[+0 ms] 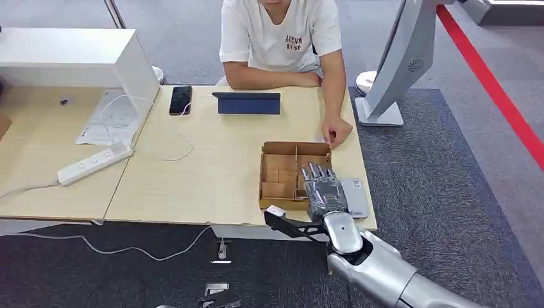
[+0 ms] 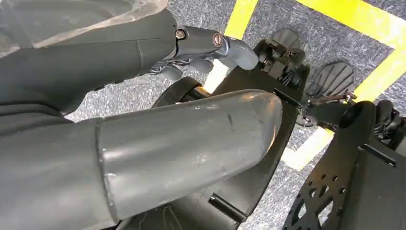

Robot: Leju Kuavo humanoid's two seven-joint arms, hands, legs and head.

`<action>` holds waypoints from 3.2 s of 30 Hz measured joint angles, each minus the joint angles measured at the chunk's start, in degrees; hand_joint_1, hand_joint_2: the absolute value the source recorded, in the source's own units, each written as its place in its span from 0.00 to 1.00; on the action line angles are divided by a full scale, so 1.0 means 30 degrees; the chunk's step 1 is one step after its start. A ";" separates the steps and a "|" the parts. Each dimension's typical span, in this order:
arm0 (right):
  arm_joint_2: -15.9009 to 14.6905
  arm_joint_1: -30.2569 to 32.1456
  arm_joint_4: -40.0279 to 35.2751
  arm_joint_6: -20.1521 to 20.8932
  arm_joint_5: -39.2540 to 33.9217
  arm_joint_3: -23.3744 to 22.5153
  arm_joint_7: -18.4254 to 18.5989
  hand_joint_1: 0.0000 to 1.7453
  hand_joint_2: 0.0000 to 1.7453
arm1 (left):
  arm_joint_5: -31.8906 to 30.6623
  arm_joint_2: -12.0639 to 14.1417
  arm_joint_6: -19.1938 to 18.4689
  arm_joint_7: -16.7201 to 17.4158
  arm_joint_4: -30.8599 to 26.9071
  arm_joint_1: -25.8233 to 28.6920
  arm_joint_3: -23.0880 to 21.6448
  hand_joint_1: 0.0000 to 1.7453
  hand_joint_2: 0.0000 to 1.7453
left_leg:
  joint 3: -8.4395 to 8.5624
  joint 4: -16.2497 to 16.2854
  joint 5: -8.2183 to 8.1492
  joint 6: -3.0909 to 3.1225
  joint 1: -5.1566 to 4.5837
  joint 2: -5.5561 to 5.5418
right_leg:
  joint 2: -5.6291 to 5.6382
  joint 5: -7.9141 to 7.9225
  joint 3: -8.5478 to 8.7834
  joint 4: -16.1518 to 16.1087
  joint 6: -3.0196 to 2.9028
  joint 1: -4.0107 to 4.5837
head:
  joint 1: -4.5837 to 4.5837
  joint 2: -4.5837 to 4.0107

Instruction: Pass the card to the sensor for recognition and then transmit it.

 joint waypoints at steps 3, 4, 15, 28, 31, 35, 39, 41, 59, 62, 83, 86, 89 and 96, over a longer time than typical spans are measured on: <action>0.0073 -0.0049 0.0145 0.0153 -0.0109 0.0139 0.0000 1.00 1.00 | -0.0051 0.0000 -0.0043 0.0007 0.0066 -0.0003 -0.0015 0.00 0.00 | 0.0003 0.0000 0.0000 0.0000 0.0000 0.0000 | 0.0000 0.0000 -0.0002 0.0001 0.0000 0.0000 | 0.0000 0.0000; 0.0073 -0.0053 0.0175 0.0204 -0.0168 0.0161 0.0000 1.00 1.00 | -0.0073 0.0000 -0.0058 0.0007 0.0073 -0.0004 -0.0015 0.00 0.00 | 0.0002 0.0000 0.0000 0.0000 0.0000 0.0001 | 0.0000 0.0000 -0.0001 0.0000 0.0000 0.0000 | 0.0000 0.0000; 0.0044 -0.0098 0.0270 0.0350 -0.0765 0.0234 0.0095 1.00 1.00 | -0.0306 -0.0051 -0.0073 -0.0052 0.0160 0.0014 -0.0015 0.00 0.00 | 0.0002 0.0000 0.0000 0.0000 -0.0001 0.0003 | 0.0000 0.0000 -0.0004 -0.0001 0.0000 -0.0001 | 0.0007 0.0000; -0.0328 0.0235 0.0036 -0.1247 -0.0145 0.0175 0.0292 1.00 1.00 | -0.0372 -0.0197 -0.0175 -0.0052 0.0350 -0.0009 -0.0015 0.00 0.00 | 0.0005 0.0002 0.0000 0.0000 -0.0002 0.0004 | 0.0005 0.0001 -0.0005 -0.0003 0.0001 -0.0002 | 0.0000 0.0000; -0.0445 0.0316 -0.0329 -0.2501 0.0562 -0.0029 0.0438 1.00 1.00 | -0.0430 -0.0219 -0.0080 -0.0124 0.0364 0.0015 -0.0015 0.00 0.00 | 0.0004 0.0003 0.0000 0.0000 -0.0002 0.0004 | 0.0005 0.0001 -0.0005 -0.0002 0.0000 -0.0002 | 0.0000 0.0000; -0.0707 0.0285 -0.1393 -0.4139 0.1852 -0.0423 0.0802 1.00 1.00 | -0.0758 -0.0219 0.0124 -0.0205 0.0357 0.0078 -0.0015 0.00 0.00 | 0.0005 0.0002 0.0000 0.0000 -0.0001 0.0004 | 0.0005 0.0001 -0.0004 0.0000 0.0000 -0.0001 | 0.0000 0.0000; -0.1107 0.0113 -0.2971 -0.4802 0.2920 -0.0968 0.1181 1.00 1.00 | -0.1100 -0.0219 0.0204 -0.0241 0.0321 0.0187 -0.0007 0.00 0.00 | 0.0006 0.0003 0.0000 0.0000 -0.0001 0.0005 | 0.0005 0.0001 -0.0004 0.0000 0.0000 -0.0002 | 0.0000 0.0000; -0.1319 -0.0005 -0.3630 -0.5115 0.3345 -0.1188 0.1231 1.00 1.00 | -0.1195 -0.0219 0.0306 -0.0292 0.0284 0.0275 0.0007 0.00 0.00 | 0.0006 0.0003 0.0000 0.0001 -0.0002 0.0007 | 0.0005 0.0002 -0.0001 0.0000 0.0001 -0.0002 | 0.0007 0.0000; -0.1843 -0.2205 -0.6237 -0.3731 0.1800 -0.0954 0.0809 1.00 1.00 | -0.0175 0.0706 0.1515 -0.0408 -0.1413 0.1361 0.0029 0.00 0.00 | 0.0003 0.0001 0.0003 -0.0001 -0.0002 0.0005 | 0.0004 0.0002 0.0004 0.0004 0.0002 -0.0003 | 0.0000 0.0000; -0.1836 -0.2325 -0.6236 -0.3584 0.1252 -0.0867 0.0838 1.00 1.00 | 0.0000 0.0831 0.1552 -0.0401 -0.1603 0.1384 0.0029 0.00 0.00 | 0.0000 0.0002 0.0003 -0.0001 -0.0004 -0.0002 | 0.0003 0.0002 0.0006 0.0003 0.0002 -0.0004 | 0.0007 0.0000; -0.1348 -0.4338 -0.2775 -0.3446 -0.2266 0.0022 0.2113 1.00 1.00 | 0.1632 0.1858 0.2849 0.0058 -0.3089 0.1528 -0.0117 0.00 0.00 | -0.0006 0.0002 0.0006 -0.0004 -0.0004 -0.0005 | -0.0002 0.0002 -0.0004 0.0000 0.0002 -0.0006 | 0.0007 0.0000; -0.1414 -0.4304 -0.2558 -0.3366 -0.2040 -0.0094 0.2120 1.00 1.00 | 0.1545 0.1923 0.2834 0.0101 -0.3220 0.1522 -0.0131 0.00 0.00 | -0.0007 0.0002 0.0006 -0.0004 -0.0004 -0.0005 | -0.0002 0.0002 -0.0007 0.0001 0.0002 -0.0006 | 0.0000 0.0000; -0.1443 -0.4253 -0.2390 -0.3373 -0.1850 -0.0138 0.2120 1.00 1.00 | 0.1501 0.1953 0.2834 0.0109 -0.3308 0.1522 -0.0160 0.00 0.00 | -0.0007 0.0002 0.0006 -0.0004 -0.0003 -0.0005 | -0.0001 0.0002 -0.0009 0.0002 0.0001 -0.0005 | 0.0000 0.0000; -0.1464 -0.4008 -0.2113 -0.3431 -0.1070 -0.0277 0.2120 0.00 1.00 | 0.1428 0.2018 0.2871 0.0123 -0.3497 0.1519 -0.0233 0.00 0.00 | -0.0011 0.0002 0.0004 -0.0005 -0.0002 -0.0005 | -0.0001 0.0001 -0.0014 0.0001 0.0001 -0.0004 | 0.0000 0.0000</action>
